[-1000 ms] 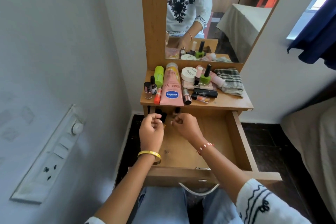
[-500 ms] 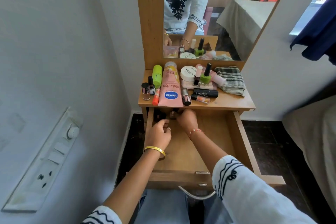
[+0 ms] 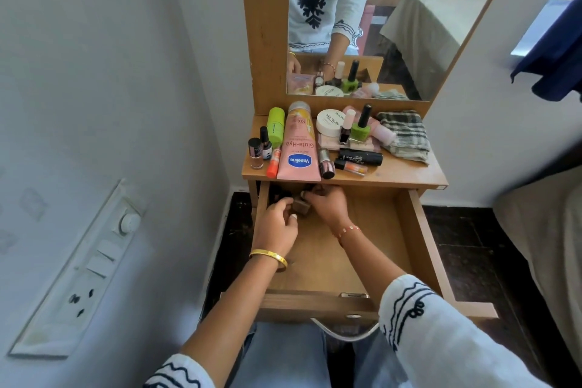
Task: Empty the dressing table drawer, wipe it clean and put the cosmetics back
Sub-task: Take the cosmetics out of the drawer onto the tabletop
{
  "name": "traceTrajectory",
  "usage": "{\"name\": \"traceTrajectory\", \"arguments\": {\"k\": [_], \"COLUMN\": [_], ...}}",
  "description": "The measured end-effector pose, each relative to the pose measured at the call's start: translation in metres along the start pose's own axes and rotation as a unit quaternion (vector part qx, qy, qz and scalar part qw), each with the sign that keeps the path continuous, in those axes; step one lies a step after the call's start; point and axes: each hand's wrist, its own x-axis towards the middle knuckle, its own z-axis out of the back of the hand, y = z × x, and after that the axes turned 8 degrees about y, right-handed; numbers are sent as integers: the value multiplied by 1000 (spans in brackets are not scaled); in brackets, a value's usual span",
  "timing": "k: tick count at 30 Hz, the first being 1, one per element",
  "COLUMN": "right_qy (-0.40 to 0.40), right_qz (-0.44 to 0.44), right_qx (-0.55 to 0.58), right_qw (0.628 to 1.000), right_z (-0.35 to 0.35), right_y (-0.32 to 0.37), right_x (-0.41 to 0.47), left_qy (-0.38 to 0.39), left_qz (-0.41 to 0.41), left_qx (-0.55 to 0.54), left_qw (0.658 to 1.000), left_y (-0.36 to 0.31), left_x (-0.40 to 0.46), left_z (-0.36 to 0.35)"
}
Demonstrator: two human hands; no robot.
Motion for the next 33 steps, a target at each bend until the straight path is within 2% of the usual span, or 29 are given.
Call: {"name": "traceTrajectory", "arguments": {"k": [5,10,14,16,19,22,27,33], "right_qy": [134,199,155,148,194,192,158,106], "right_qz": [-1,-1,-11,-17,-14,-2,2,9], "right_qx": [74,85,106,50,-53,-104,-103,-30], "right_qw": [988,976,982,988,980,976,982,994], "right_z": [11,11,6,-1,-17,-30,-35,-33], "right_y": [-4,-2,3,7,12,17,16,4], "right_x": [-18,-21,-13,-6,0,2,6,3], "left_qy": [0,2,-33,-52,-77,-104,-113,-115], "left_qz": [-14,-9,4,3,-5,6,4,5], "left_qx": [59,54,7,-17,-41,-65,-77,-100], "left_qw": [998,998,999,998,996,992,991,988], "left_y": [0,-2,-8,-10,-8,-2,-2,-1], "left_x": [-2,-6,-10,-13,-13,-9,-8,-7], "left_z": [0,1,5,7,10,13,13,12]}}
